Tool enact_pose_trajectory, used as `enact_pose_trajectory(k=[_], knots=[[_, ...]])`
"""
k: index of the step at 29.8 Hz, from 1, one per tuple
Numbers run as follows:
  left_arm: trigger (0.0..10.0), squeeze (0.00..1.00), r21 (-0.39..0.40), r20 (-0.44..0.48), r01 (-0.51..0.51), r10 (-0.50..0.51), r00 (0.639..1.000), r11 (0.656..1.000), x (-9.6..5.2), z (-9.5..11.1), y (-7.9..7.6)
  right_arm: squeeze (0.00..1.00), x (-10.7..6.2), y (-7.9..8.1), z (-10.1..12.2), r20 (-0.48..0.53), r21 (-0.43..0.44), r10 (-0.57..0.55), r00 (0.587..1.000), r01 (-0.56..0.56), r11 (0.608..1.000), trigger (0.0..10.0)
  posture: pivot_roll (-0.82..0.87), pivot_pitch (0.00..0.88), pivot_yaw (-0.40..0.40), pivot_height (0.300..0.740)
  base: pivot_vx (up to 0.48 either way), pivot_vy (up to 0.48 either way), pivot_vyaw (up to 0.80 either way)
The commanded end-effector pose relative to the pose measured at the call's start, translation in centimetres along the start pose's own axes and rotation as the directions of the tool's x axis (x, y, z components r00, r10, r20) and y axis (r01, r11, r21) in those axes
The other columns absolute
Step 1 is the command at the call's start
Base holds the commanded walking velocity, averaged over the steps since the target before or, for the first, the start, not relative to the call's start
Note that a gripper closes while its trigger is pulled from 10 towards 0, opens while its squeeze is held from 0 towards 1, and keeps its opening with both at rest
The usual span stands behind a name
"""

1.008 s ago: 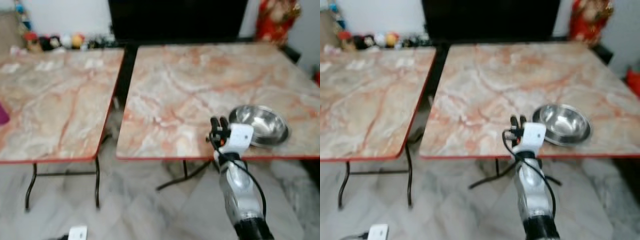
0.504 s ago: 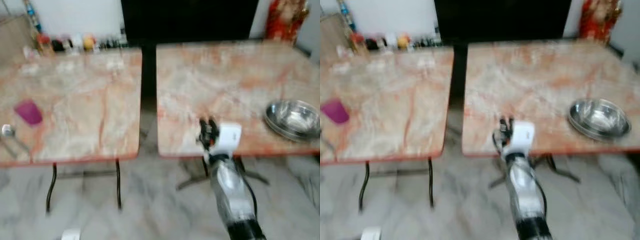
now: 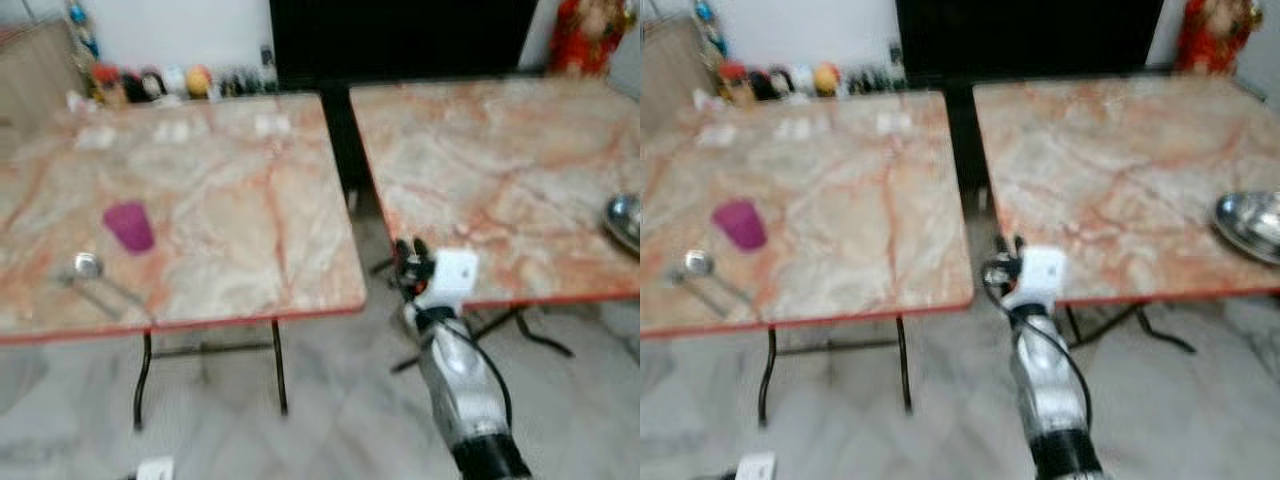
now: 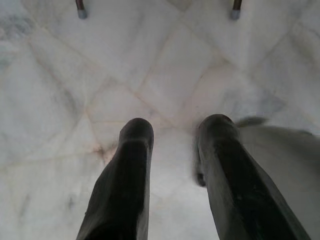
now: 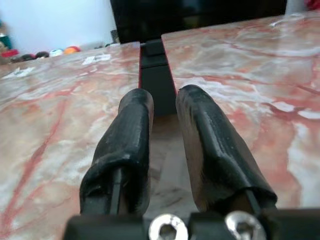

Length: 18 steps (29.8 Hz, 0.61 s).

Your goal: Setting the table

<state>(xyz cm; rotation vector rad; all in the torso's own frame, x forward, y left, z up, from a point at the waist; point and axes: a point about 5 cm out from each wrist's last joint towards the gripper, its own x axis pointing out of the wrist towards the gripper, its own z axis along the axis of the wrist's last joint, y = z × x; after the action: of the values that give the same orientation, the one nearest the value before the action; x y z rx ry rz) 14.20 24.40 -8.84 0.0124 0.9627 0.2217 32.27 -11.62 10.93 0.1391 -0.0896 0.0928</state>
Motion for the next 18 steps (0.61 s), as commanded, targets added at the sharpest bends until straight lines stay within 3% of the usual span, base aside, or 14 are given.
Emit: enact_pose_trajectory(k=[1, 18], knots=[[10.0, 0.00, 0.012, -0.012, -0.018, 0.018, 1.000, 1.000, -0.1, -0.3, 0.5, 0.00, 0.4, 1.3, 0.4, 0.012, 0.002, 0.040, 0.999, -0.040, 0.999, 10.0, -0.04, 0.000, -0.009, 0.740, 0.000, 0.480, 0.00], [10.0, 0.00, 0.021, 0.011, -0.010, 0.010, 1.000, 1.000, 0.2, 0.9, 0.0, 0.00, 0.4, 1.1, 0.2, -0.001, 0.000, 0.036, 0.999, -0.036, 0.999, 10.0, -0.04, 0.000, -0.005, 0.740, 0.000, 0.480, 0.00]])
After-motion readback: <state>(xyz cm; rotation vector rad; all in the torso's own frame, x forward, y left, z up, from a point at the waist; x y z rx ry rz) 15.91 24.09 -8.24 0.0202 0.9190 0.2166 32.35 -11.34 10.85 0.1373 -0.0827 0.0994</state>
